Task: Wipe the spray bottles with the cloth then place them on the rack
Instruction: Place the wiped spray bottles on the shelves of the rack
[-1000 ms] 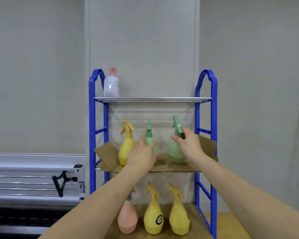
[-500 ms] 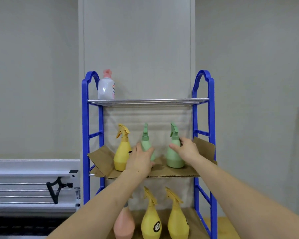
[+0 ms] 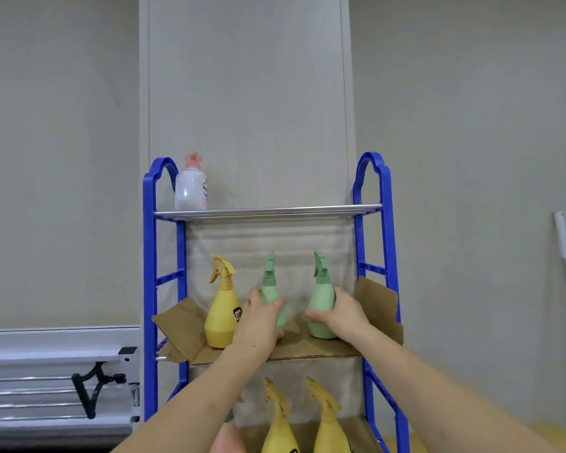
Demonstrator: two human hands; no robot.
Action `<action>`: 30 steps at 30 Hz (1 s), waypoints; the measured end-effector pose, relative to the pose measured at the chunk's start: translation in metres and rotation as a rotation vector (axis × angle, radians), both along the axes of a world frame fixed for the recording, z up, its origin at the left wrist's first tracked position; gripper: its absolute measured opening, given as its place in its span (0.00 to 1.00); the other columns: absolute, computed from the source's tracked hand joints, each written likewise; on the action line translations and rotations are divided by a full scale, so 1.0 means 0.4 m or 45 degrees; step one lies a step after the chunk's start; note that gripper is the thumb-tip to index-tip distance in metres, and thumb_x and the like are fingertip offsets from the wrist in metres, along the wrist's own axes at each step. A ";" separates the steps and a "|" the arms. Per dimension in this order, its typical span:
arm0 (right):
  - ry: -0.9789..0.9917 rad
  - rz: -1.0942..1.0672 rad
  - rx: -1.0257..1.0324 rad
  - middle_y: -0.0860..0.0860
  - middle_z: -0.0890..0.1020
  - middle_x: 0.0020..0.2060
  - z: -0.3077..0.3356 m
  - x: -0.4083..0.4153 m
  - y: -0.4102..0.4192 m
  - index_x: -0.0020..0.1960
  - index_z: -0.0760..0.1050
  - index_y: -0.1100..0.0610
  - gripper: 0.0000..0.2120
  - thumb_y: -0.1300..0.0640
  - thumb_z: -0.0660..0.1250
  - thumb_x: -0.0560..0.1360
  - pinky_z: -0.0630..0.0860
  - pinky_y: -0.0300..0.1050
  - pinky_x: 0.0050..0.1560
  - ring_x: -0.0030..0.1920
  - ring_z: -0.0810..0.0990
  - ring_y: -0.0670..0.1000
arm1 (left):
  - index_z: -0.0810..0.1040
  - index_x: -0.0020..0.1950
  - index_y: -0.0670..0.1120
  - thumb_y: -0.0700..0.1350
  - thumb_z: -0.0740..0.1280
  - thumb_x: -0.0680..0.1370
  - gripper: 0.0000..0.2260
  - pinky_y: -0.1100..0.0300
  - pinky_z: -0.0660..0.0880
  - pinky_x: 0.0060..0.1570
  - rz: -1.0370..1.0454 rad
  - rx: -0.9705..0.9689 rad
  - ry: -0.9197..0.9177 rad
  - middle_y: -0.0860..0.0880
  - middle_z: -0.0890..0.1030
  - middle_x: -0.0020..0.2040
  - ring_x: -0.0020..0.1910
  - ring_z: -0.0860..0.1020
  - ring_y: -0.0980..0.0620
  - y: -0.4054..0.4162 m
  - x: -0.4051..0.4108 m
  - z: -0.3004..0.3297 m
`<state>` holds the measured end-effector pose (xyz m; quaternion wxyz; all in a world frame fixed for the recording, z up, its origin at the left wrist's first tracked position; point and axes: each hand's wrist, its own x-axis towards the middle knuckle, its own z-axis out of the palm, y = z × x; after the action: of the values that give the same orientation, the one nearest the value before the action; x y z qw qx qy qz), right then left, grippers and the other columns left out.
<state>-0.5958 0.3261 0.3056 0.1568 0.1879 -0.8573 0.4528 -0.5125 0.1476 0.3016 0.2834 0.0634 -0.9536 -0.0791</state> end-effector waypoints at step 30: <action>-0.087 0.247 -0.197 0.44 0.79 0.56 -0.028 0.016 0.060 0.72 0.69 0.48 0.30 0.46 0.76 0.73 0.79 0.45 0.57 0.56 0.79 0.46 | 0.63 0.78 0.46 0.46 0.77 0.74 0.36 0.57 0.71 0.62 -0.191 0.682 0.143 0.48 0.76 0.70 0.68 0.75 0.47 0.010 -0.020 -0.012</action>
<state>-0.5894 0.3503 0.2944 0.0971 0.2417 -0.8024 0.5370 -0.5206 0.1516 0.2968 0.3022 0.0608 -0.8836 -0.3526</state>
